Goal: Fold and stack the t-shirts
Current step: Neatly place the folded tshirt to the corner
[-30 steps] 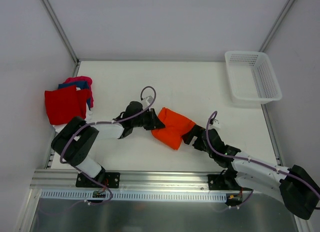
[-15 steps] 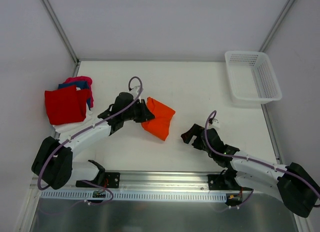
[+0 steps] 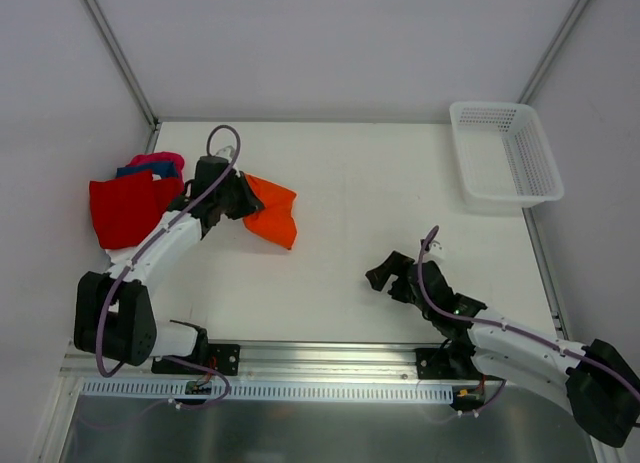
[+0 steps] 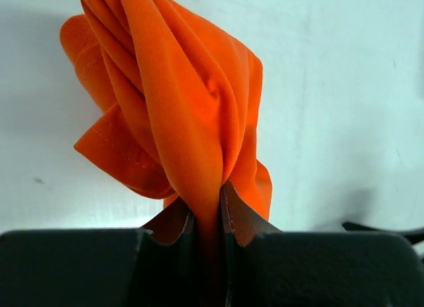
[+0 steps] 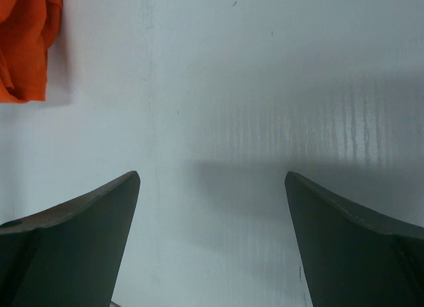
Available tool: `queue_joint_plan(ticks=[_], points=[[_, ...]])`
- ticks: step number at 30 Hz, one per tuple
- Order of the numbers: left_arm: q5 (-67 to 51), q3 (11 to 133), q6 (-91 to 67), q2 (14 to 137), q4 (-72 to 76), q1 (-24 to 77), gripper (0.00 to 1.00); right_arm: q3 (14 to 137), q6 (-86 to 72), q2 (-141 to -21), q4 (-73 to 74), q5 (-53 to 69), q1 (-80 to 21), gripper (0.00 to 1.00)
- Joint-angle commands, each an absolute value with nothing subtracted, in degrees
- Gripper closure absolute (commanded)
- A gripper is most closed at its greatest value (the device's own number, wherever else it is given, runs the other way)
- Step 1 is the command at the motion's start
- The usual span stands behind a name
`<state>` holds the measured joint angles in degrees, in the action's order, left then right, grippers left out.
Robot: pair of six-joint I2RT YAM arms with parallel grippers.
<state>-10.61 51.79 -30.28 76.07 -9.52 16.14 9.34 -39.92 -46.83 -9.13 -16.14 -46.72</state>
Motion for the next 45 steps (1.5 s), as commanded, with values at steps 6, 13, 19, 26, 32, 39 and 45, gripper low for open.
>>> queue_joint_plan(ticks=[6,13,19,26,32,39,45], points=[[-3.37,55.55,-28.73,72.70,-19.58,6.86,1.00,8.00,-38.93,-45.44,-7.73,-17.31,-46.93,0.03],[5.18,57.03,-29.88,65.84,-27.84,1.76,1.00,7.21,-38.93,-46.05,-9.40,-16.52,-46.93,0.03],[0.72,68.00,-27.43,68.89,-34.09,-6.14,1.00,6.59,-39.20,-47.20,-12.39,-15.21,-46.93,0.03],[-15.51,75.85,-21.11,74.70,-35.07,-17.65,1.00,5.19,-39.81,-45.44,-13.01,-14.33,-47.02,0.03],[-25.82,80.41,-19.95,80.32,-34.72,-21.53,1.00,4.66,-39.90,-41.05,-9.59,-15.12,-46.93,0.03],[-37.31,88.30,-20.91,86.30,-33.40,-24.34,1.00,4.31,-39.99,-36.48,-5.20,-16.17,-47.02,0.03],[-41.13,97.80,-23.64,92.72,-32.96,-24.26,1.00,4.04,-40.52,-35.24,-4.22,-16.35,-47.02,0.03]])
